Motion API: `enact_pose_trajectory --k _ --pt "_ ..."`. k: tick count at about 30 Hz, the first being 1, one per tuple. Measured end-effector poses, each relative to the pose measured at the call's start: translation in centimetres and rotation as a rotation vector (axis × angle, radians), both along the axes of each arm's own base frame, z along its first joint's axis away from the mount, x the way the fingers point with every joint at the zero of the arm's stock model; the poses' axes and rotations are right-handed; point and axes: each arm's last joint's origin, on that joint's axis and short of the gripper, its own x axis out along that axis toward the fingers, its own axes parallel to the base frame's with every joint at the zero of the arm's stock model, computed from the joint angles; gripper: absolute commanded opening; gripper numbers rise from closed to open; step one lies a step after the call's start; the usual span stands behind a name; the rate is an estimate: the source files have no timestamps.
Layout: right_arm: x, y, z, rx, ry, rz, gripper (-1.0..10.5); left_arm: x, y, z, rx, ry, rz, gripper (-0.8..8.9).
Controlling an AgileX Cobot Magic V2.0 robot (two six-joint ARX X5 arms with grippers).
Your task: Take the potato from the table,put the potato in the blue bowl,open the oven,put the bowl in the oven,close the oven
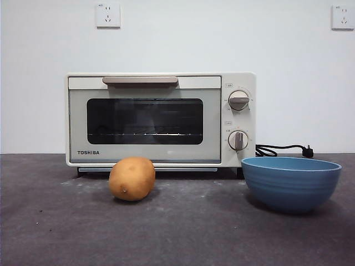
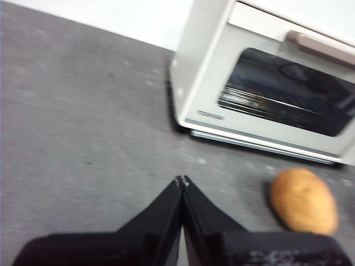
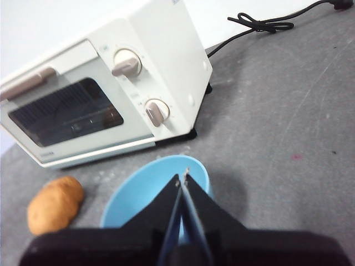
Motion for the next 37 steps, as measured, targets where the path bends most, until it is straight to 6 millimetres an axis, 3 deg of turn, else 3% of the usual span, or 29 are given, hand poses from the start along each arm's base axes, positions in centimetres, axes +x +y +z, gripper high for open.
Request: enact_pose_trajectory --k 6,14,27,32,37 --pt "-0.2 0.1 3.5 0.031 -0.031 0.023 -0.1 -1.1 -0.2 3.8 -0.029 -0.051 -0.046 -0.08" --pt "0.5 0.5 8.6 0.008 0.104 0.154 -0.1 -2.2 -0.5 8.6 -0.049 -0.04 -0.146 -0.08" --pt "2.2 1.7 18.3 -0.183 0.298 0.48 -0.1 -1.3 -1.3 16.2 -0.019 0.081 -0.458 -0.08" --pt "1.8 2.4 20.3 -0.274 0.33 0.596 -0.1 -1.0 -1.5 17.7 0.003 0.141 -0.55 -0.08" --pt "1.5 3.1 20.3 -0.318 0.343 0.674 0.0 -1.2 -1.7 18.2 0.041 0.189 -0.587 -0.08"
